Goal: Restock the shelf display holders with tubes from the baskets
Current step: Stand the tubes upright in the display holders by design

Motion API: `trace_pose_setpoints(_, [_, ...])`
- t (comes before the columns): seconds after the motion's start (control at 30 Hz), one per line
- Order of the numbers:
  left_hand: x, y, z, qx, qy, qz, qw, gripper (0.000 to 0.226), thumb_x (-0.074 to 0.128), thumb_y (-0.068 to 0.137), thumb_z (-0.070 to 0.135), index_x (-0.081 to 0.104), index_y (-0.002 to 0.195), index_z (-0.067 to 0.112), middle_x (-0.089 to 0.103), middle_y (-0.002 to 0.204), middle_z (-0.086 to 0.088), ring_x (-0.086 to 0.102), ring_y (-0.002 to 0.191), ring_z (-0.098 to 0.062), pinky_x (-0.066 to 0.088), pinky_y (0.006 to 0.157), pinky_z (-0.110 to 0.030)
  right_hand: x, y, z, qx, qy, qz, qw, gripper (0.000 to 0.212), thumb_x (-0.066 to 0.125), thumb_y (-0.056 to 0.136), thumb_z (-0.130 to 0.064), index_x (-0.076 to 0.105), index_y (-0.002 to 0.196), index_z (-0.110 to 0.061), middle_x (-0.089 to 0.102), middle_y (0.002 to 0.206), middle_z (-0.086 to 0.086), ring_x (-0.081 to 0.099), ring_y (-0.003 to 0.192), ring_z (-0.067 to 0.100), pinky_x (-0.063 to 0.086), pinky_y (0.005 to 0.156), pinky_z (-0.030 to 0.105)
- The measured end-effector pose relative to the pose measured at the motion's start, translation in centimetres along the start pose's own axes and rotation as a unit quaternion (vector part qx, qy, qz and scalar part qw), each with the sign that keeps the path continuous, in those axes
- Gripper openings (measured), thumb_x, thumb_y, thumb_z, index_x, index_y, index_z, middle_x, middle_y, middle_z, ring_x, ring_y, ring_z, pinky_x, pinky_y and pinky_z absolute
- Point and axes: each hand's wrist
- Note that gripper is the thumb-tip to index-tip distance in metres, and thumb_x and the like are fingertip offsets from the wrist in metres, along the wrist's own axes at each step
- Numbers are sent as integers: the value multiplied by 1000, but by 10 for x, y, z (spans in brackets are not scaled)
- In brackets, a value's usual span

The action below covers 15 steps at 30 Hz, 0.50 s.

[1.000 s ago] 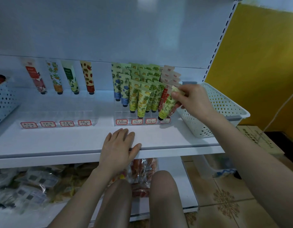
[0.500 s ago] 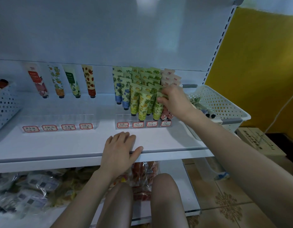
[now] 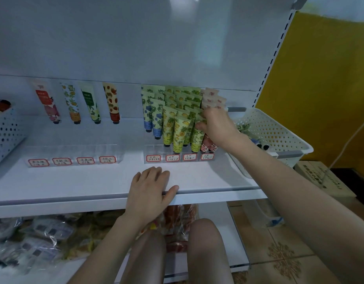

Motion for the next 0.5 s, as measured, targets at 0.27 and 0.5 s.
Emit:
trace_pose_setpoints(0.27, [-1,-1,0,-4,9,-11,1000,48,35,85,49,69,92,16,70,93,-5,67,83,-24,55,71,-42,0,-2,-5,-17,3,-6,1000,19,60,90,-17,58,84,1,60,85,18,57,80,29,40,64,33])
trace_pose_setpoints(0.5, [-4,0,1,-8,4,-28,1000,50,33,87,50,68,92,16,69,93,-5,67,83,-23,55,71,-41,-4,2,4,-25,34,10,999,28,67,84,-21,60,101,0,63,102,15,59,93,32,48,78,40])
Point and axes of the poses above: each hand's wrist, its own y-axis towards the middle knuckle, its own x-axis out of the palm, z = x × y
